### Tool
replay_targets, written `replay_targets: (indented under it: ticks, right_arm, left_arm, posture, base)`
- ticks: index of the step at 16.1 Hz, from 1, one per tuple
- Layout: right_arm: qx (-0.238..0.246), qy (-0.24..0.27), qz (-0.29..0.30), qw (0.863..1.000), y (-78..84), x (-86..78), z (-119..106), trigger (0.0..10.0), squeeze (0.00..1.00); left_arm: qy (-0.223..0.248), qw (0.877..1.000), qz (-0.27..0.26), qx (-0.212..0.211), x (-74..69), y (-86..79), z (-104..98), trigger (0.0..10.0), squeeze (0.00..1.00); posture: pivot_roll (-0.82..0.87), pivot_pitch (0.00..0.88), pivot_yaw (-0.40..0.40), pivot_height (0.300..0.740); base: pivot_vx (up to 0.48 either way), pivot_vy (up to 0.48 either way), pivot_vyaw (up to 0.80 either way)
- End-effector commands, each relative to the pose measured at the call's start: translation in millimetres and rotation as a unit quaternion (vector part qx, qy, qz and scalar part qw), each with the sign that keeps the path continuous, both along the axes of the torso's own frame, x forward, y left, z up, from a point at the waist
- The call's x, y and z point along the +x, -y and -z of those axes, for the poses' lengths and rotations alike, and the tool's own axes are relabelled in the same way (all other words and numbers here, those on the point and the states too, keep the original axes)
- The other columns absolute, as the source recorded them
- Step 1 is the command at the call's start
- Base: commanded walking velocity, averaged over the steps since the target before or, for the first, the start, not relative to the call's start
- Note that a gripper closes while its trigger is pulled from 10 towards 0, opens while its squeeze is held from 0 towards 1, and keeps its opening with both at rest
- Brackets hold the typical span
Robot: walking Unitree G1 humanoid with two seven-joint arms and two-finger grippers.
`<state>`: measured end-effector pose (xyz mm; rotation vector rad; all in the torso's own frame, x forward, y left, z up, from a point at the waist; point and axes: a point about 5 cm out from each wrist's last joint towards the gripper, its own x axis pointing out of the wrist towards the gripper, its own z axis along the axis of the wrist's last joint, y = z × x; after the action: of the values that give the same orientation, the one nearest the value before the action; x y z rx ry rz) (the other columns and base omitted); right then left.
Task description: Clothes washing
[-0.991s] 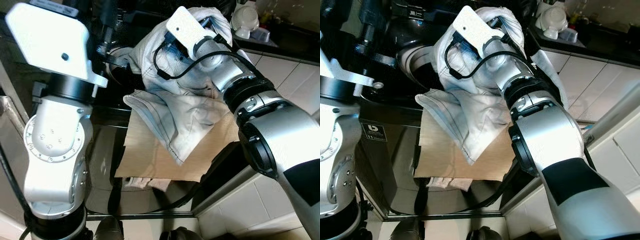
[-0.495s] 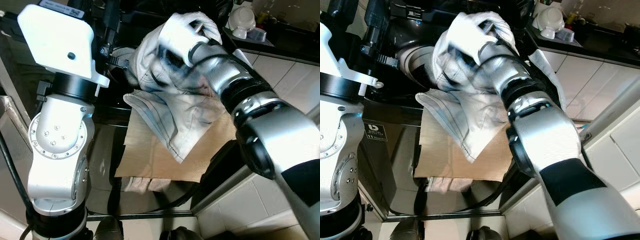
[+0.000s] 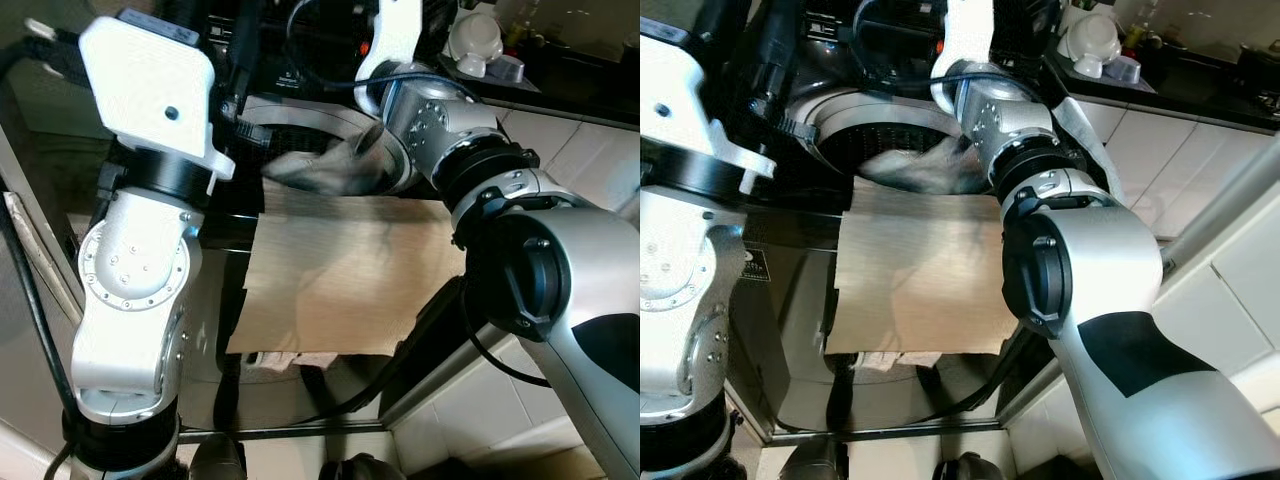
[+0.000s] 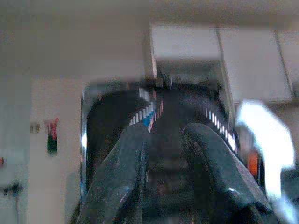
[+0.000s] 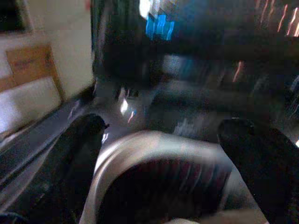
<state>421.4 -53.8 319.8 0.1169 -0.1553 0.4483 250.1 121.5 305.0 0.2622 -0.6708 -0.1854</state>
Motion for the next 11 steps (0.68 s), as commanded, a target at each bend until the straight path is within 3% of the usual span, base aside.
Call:
replay_targets:
  ticks: [1, 2, 3, 4, 6, 7, 9, 11]
  right_arm:
    - [-0.035, 0.112, 0.057, 0.991, 22.9, -1.2, -22, 10.0, 1.0]
    - [-0.096, 0.201, 0.103, 0.97, 33.0, -6.7, -18, 10.0, 0.0]
    - [-0.103, 0.23, 0.116, 0.961, 38.5, -10.4, -12, 10.0, 0.0]
    - [-0.104, 0.274, 0.173, 0.94, 69.2, -28.2, 24, 10.0, 0.0]
    - [-0.103, 0.276, 0.205, 0.933, 86.3, -39.2, 42, 10.0, 0.0]
    - [-0.093, 0.248, 0.26, 0.929, 114.6, -57.4, 72, 10.0, 0.0]
    - [-0.097, 0.257, 0.291, 0.916, 133.8, -84.3, 94, 10.0, 0.0]
    - [-0.123, 0.238, 0.292, 0.918, 138.9, -100.2, 122, 10.0, 0.0]
  left_arm:
    - [-0.043, 0.999, -0.004, 0.001, 7.2, 2.1, 15, 10.0, 0.0]
    - [-0.064, 0.998, -0.017, 0.007, 9.7, 0.9, 25, 10.0, 0.0]
    - [-0.075, 0.997, -0.019, 0.009, 10.6, 0.2, 29, 10.0, 0.0]
    - [-0.115, 0.993, -0.033, 0.012, 12.5, -4.9, 49, 10.0, 0.0]
    - [-0.131, 0.991, -0.033, 0.014, 12.1, -6.6, 58, 10.0, 0.0]
    - [-0.146, 0.989, -0.033, 0.012, 11.4, -6.4, 68, 10.0, 0.0]
    - [-0.139, 0.99, -0.026, 0.022, 11.7, -0.7, 70, 10.0, 0.0]
    - [-0.135, 0.99, -0.015, 0.044, 15.5, 3.9, 70, 10.0, 0.0]
  posture:
    - [0.15, 0.0, -0.204, 0.726]
    - [0.14, 0.0, -0.206, 0.726]
    - [0.13, 0.0, -0.202, 0.726]
    - [0.1, 0.0, -0.181, 0.726]
    - [0.08, 0.0, -0.167, 0.726]
    - [0.05, 0.0, -0.141, 0.726]
    - [0.02, 0.0, -0.112, 0.726]
    - [0.01, 0.0, -0.084, 0.726]
  base:
    - [0.0, 0.0, 0.0]
    - [0.0, 0.0, 0.0]
    - [0.0, 0.0, 0.0]
    - [0.0, 0.0, 0.0]
    - [0.0, 0.0, 0.0]
    - [0.0, 0.0, 0.0]
    - [0.0, 0.0, 0.0]
    - [0.0, 0.0, 0.0]
